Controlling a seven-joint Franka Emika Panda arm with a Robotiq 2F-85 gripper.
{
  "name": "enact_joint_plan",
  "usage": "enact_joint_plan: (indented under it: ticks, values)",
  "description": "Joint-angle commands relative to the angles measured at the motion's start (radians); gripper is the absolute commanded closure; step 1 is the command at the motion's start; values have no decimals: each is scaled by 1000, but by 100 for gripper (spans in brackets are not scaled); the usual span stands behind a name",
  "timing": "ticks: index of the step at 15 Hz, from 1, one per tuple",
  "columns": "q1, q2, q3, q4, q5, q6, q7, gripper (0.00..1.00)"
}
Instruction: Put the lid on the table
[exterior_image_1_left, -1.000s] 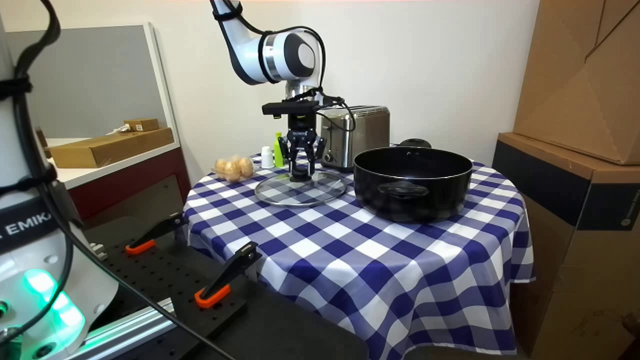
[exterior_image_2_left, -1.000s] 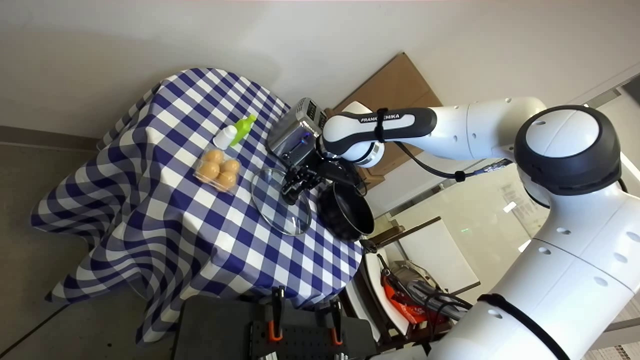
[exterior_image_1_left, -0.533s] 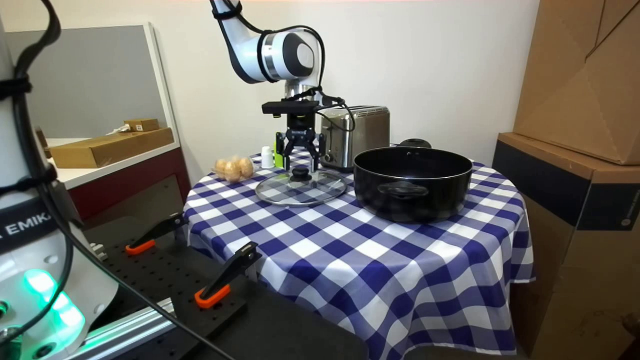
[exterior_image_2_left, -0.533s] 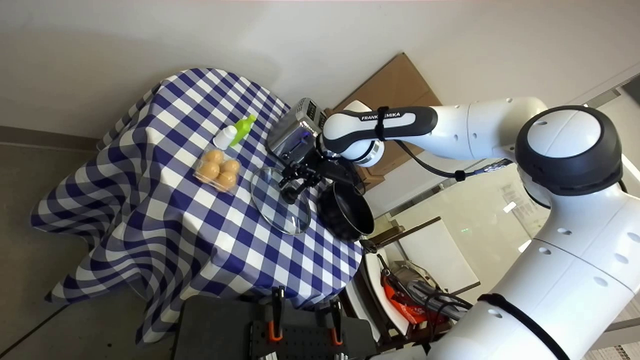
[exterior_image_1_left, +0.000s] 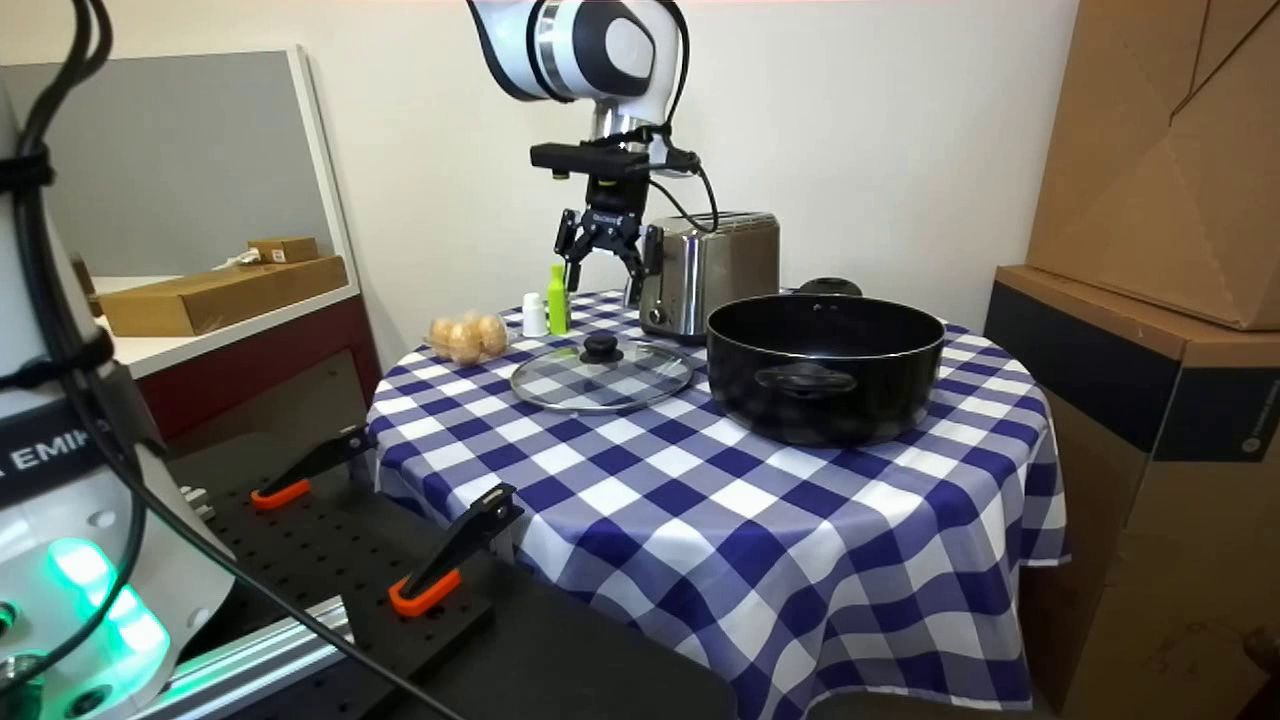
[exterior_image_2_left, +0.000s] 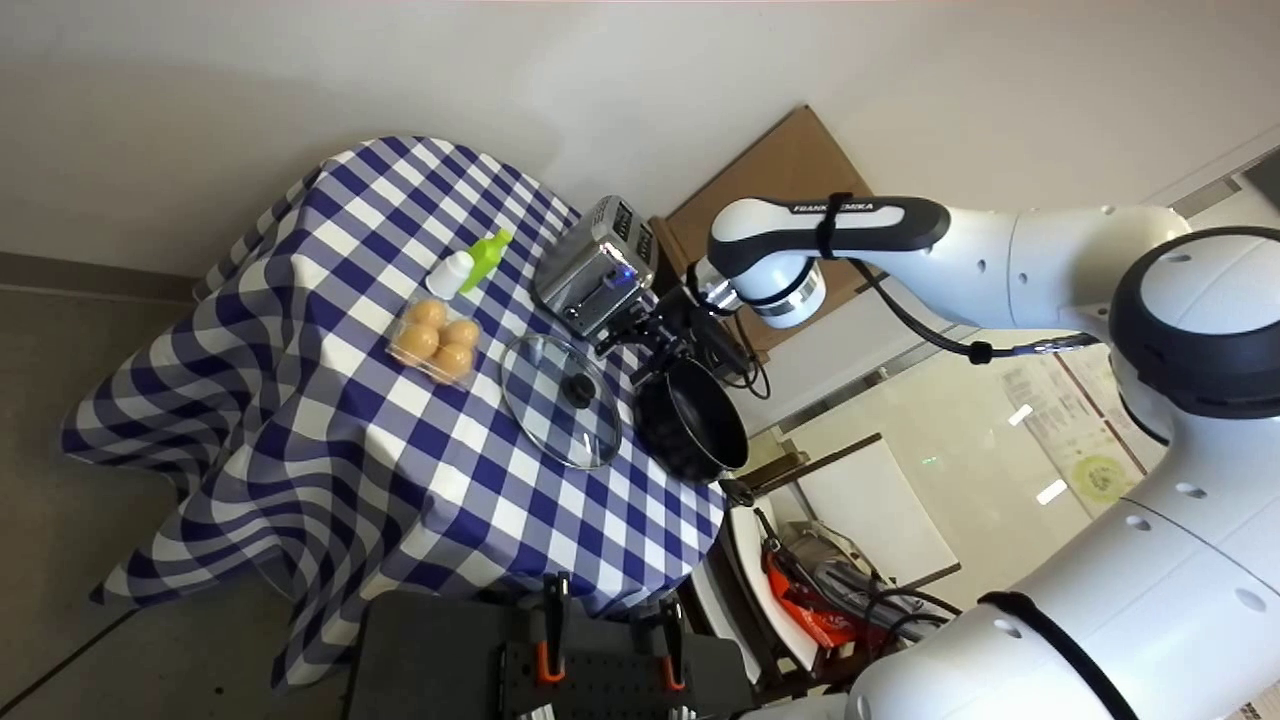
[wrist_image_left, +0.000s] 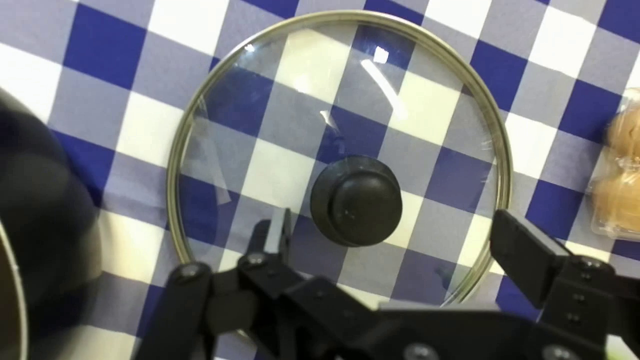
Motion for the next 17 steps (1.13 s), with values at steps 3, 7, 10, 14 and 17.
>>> enact_joint_plan:
  ticks: [3, 7, 10, 14, 17]
  values:
    - [12, -218, -16, -159, 39, -100, 26, 0]
    - [53, -363, -20, -294, -4, -25, 189, 0]
    - [66, -453, -17, -374, -9, 18, 318, 0]
    - [67, -441, -19, -360, 6, 3, 319, 0]
    - [67, -460, -18, -377, 6, 8, 325, 0]
